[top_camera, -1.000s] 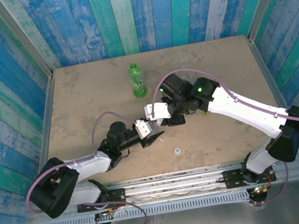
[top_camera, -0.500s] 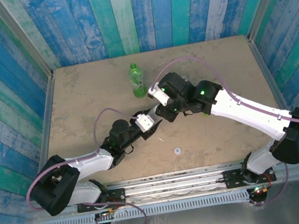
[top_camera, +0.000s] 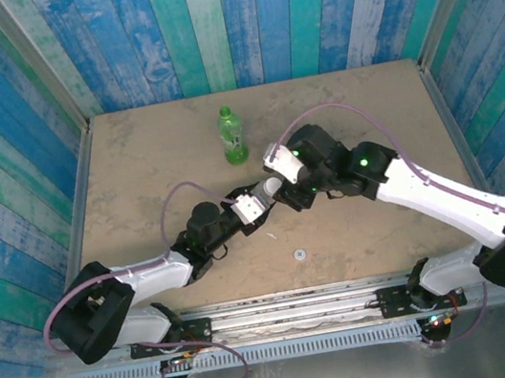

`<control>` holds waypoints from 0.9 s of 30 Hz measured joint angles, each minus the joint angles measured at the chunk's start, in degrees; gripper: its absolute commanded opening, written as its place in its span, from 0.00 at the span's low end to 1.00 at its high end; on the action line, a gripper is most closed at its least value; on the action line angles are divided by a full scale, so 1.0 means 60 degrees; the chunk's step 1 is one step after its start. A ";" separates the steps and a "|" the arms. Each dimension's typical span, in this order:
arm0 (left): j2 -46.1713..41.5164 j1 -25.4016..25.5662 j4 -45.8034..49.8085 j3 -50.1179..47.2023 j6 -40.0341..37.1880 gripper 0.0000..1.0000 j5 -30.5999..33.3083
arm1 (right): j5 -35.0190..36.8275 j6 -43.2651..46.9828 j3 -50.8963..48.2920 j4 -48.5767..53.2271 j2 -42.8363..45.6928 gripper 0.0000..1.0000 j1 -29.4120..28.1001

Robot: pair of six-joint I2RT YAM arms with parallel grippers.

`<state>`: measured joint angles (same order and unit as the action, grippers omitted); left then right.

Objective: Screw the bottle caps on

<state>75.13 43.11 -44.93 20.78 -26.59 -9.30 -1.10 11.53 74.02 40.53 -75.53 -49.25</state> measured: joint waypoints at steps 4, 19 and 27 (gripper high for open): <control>-0.0379 0.0004 0.0503 0.0000 -0.0466 0.32 -0.0335 | -0.0790 0.2470 -0.0222 0.0029 0.0852 0.70 -0.0051; -0.1402 0.0004 0.1355 -0.0124 -0.1515 0.33 -0.1126 | -0.0849 0.6958 0.0131 0.0707 -0.0076 0.54 -0.0546; -0.1490 0.0004 0.1508 -0.0211 -0.1614 0.33 -0.1202 | -0.0820 0.7125 0.0291 0.0780 -0.0229 0.49 -0.0605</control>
<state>66.19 43.13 -35.88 19.51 -36.27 -16.51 -6.02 54.28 75.77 45.21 -76.90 -52.88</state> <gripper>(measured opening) 0.603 0.505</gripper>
